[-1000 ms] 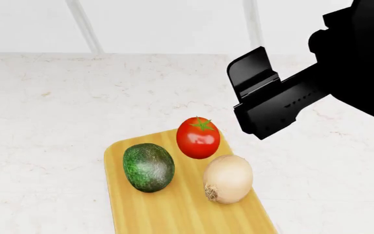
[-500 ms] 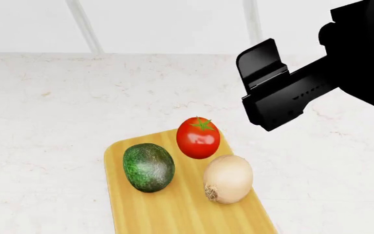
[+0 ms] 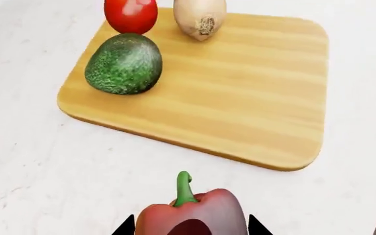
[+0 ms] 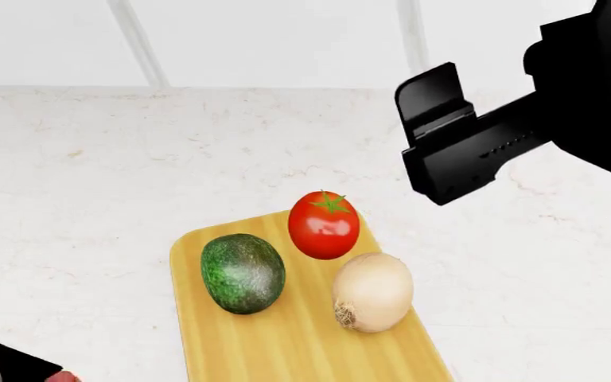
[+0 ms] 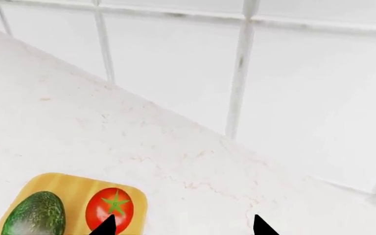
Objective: Place the avocado, onion, tomato and bell pepper on the cutting board.
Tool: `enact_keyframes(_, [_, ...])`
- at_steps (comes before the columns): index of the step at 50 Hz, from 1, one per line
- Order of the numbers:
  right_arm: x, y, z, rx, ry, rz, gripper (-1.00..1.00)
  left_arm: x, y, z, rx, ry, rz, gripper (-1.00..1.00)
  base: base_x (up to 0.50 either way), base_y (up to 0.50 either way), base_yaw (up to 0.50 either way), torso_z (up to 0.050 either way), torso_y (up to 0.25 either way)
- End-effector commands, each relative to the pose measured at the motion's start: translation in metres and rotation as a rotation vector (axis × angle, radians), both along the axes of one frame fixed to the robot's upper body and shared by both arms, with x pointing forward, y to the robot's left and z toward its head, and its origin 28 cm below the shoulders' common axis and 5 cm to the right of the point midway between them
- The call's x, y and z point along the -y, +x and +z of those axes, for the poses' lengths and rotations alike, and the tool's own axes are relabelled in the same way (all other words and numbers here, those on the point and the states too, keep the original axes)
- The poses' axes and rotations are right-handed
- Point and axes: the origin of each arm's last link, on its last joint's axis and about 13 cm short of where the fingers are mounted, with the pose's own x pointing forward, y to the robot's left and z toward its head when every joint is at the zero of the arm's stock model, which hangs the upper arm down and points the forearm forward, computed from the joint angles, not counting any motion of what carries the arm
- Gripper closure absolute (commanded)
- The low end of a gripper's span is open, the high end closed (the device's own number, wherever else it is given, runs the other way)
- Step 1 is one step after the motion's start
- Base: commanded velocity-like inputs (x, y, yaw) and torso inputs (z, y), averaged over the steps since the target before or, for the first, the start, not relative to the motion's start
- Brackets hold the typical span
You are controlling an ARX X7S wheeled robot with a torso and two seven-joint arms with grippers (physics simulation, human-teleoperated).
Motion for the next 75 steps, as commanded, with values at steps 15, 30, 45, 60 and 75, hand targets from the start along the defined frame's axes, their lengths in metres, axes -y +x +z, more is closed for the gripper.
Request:
enact_keyframes(15, [0.002,0.008,-0.009,-0.015,0.011,-0.014,-1.00,0.043,0.037,0.019,0.096,-0.046,-0.108,1.00,0.00,0.00,0.00,0.000,0.000])
enact_keyframes(30, [0.002,0.013,-0.011,-0.024,0.010,-0.010,-1.00,0.065,0.051,0.018,0.078,-0.104,-0.145,1.00,0.00,0.00,0.00,0.000,0.000])
enact_keyframes(45, [0.003,0.012,-0.017,-0.027,0.012,-0.014,-1.00,0.086,0.052,0.015,0.041,-0.167,-0.205,1.00,0.00,0.00,0.00,0.000,0.000])
enact_keyframes(60, [0.005,0.012,-0.022,-0.032,0.024,-0.017,-1.00,0.096,0.073,-0.009,-0.004,-0.166,-0.155,1.00,0.00,0.00,0.00,0.000,0.000])
enact_keyframes(75, [0.006,0.012,-0.027,-0.039,0.030,-0.020,-1.00,0.106,0.089,-0.029,-0.037,-0.177,-0.127,1.00,0.00,0.00,0.00,0.000,0.000])
